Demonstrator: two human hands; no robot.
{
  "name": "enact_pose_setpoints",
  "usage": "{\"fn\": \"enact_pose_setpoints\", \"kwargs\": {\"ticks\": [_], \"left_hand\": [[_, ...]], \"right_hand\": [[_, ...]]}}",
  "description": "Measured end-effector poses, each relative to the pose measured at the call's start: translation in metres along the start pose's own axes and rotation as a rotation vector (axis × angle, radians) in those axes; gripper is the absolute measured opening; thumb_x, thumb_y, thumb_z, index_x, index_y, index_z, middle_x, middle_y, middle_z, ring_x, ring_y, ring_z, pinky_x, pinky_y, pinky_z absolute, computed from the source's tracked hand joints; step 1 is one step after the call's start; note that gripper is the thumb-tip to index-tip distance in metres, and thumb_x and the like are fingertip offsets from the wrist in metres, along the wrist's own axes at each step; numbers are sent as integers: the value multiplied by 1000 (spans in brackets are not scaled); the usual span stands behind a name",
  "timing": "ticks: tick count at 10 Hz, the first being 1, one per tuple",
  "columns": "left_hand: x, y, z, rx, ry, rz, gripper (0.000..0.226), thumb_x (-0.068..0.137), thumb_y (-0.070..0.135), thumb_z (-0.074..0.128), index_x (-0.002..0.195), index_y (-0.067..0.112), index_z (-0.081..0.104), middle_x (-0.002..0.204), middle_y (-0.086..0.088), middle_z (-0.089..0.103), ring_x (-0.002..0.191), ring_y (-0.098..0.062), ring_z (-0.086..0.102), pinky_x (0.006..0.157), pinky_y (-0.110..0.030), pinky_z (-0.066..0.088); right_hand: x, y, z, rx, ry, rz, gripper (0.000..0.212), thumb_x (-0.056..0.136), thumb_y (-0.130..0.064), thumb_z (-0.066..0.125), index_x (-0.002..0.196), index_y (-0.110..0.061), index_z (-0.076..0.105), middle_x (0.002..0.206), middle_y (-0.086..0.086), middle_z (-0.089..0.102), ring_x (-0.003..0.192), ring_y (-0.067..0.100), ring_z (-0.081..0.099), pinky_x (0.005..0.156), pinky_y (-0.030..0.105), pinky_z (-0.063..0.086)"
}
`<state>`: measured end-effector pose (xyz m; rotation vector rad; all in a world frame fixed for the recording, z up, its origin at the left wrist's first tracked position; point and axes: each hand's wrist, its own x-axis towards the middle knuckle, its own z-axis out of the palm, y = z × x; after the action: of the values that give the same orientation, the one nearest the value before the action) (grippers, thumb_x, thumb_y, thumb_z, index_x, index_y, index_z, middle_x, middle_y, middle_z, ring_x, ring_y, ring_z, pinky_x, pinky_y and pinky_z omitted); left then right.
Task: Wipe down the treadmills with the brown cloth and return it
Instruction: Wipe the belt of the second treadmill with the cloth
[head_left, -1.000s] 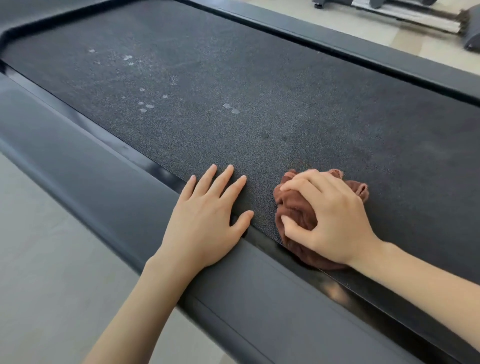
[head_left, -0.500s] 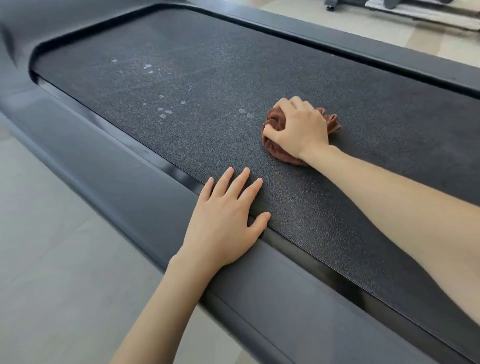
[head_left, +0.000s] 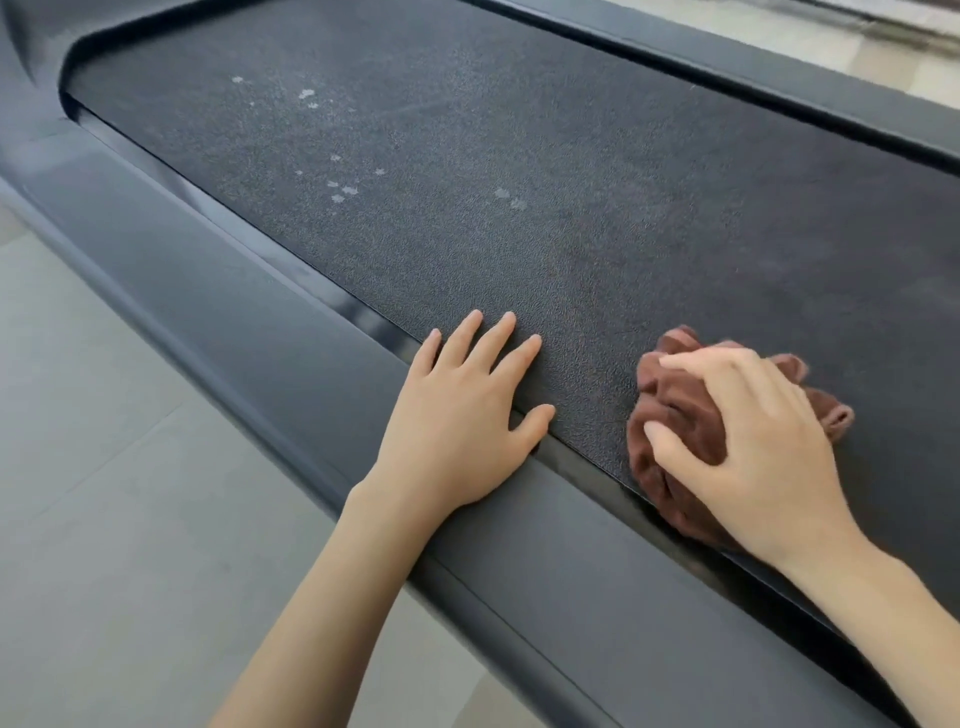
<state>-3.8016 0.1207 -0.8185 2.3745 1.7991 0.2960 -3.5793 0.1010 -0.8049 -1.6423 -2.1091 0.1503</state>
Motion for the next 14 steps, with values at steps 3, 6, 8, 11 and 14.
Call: {"fn": "enact_pose_setpoints", "kwargs": {"ticks": [3, 6, 8, 11, 14], "left_hand": [[0, 1, -3, 4, -16, 0, 63, 88, 58, 28, 147, 35, 19, 157, 9, 10, 145, -16, 1, 117, -38, 1], [0, 1, -3, 11, -18, -1, 64, 87, 59, 26, 147, 35, 19, 157, 8, 11, 145, -16, 1, 117, -39, 1], [1, 2, -3, 0, -14, 5, 63, 89, 57, 32, 147, 34, 21, 157, 8, 12, 145, -16, 3, 116, -38, 1], [1, 2, -5, 31, -34, 1, 63, 88, 58, 29, 147, 36, 19, 157, 9, 11, 145, -14, 3, 116, -36, 1], [-1, 2, -7, 24, -34, -4, 59, 92, 54, 34, 146, 33, 22, 157, 7, 13, 145, -16, 4, 117, -38, 2]], "right_hand": [[-16, -9, -2, -126, 51, 45, 46, 76, -49, 48, 107, -19, 63, 102, 2, 58, 103, 30, 54, 90, 39, 37], [-14, -6, 0, -129, 65, 4, 44, 76, -48, 49, 104, -19, 63, 102, 1, 58, 100, 28, 53, 90, 36, 35], [-8, -5, 2, -112, 72, 2, 42, 75, -49, 50, 102, -20, 62, 101, 2, 58, 98, 28, 52, 87, 37, 35], [110, 7, 35, -97, -28, -80, 43, 80, -51, 53, 111, -22, 57, 114, 3, 57, 108, 26, 50, 90, 38, 36], [157, -8, 59, -183, 7, 20, 50, 86, -47, 51, 123, -14, 50, 123, 13, 54, 115, 34, 47, 96, 42, 34]]}}
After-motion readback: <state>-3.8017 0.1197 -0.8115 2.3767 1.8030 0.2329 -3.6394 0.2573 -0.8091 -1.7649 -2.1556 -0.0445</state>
